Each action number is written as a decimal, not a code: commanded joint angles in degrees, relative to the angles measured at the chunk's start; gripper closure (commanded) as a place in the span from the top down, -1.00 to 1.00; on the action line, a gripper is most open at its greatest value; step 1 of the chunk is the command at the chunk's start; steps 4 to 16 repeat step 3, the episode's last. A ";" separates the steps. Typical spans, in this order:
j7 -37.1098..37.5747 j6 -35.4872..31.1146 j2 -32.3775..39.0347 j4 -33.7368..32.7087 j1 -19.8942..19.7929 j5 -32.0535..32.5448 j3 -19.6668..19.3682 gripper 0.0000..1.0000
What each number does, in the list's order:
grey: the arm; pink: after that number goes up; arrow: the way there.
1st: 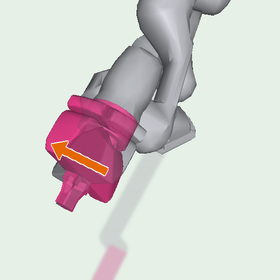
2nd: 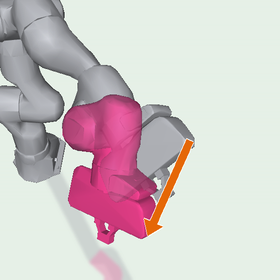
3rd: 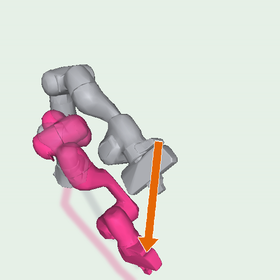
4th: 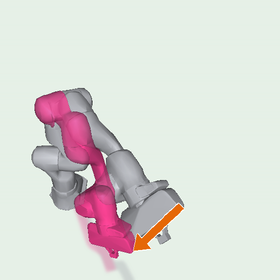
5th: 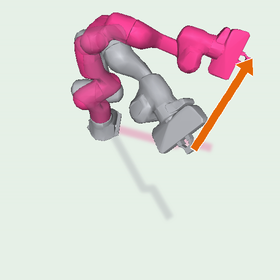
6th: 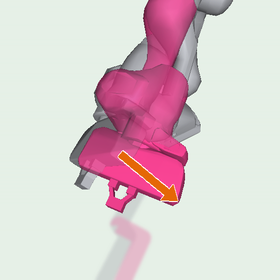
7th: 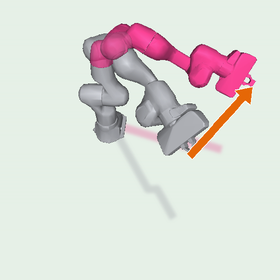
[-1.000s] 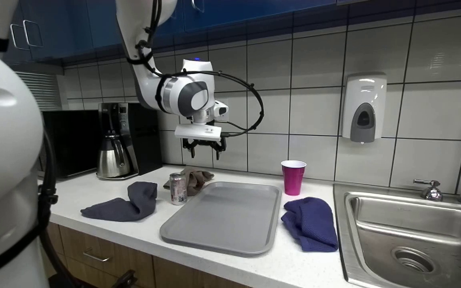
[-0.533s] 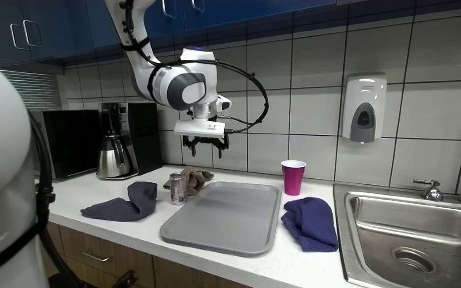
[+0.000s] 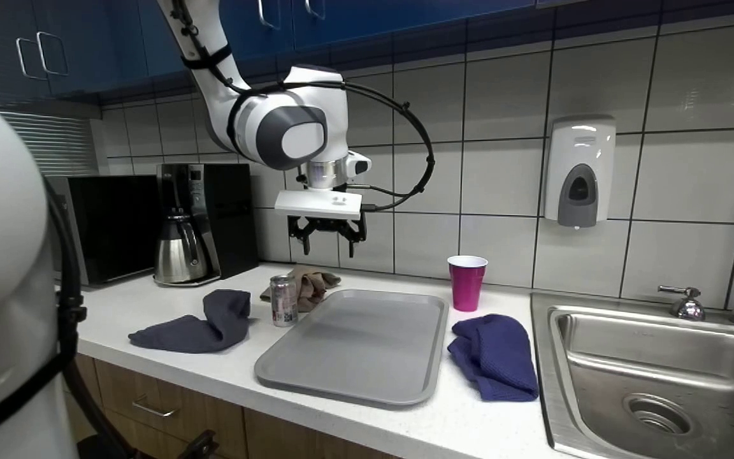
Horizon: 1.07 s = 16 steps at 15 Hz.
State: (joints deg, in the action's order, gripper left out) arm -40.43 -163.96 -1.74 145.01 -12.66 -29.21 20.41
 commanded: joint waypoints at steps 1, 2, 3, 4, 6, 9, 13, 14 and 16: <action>-0.07 0.11 -0.30 0.22 0.00 0.00 -0.06 1.00; -0.09 0.17 -0.49 0.35 0.00 0.00 -0.07 1.00; -0.10 0.21 -0.54 0.39 0.00 0.00 -0.07 1.00; -0.10 0.21 -0.54 0.39 0.00 0.00 -0.07 1.00; -0.10 0.21 -0.54 0.39 0.00 0.00 -0.07 1.00; -0.10 0.21 -0.54 0.39 0.00 0.00 -0.07 1.00; -0.10 0.21 -0.54 0.39 0.00 0.00 -0.07 1.00; -0.10 0.21 -0.54 0.39 0.00 0.00 -0.07 1.00; -0.10 0.21 -0.54 0.39 0.00 0.00 -0.07 1.00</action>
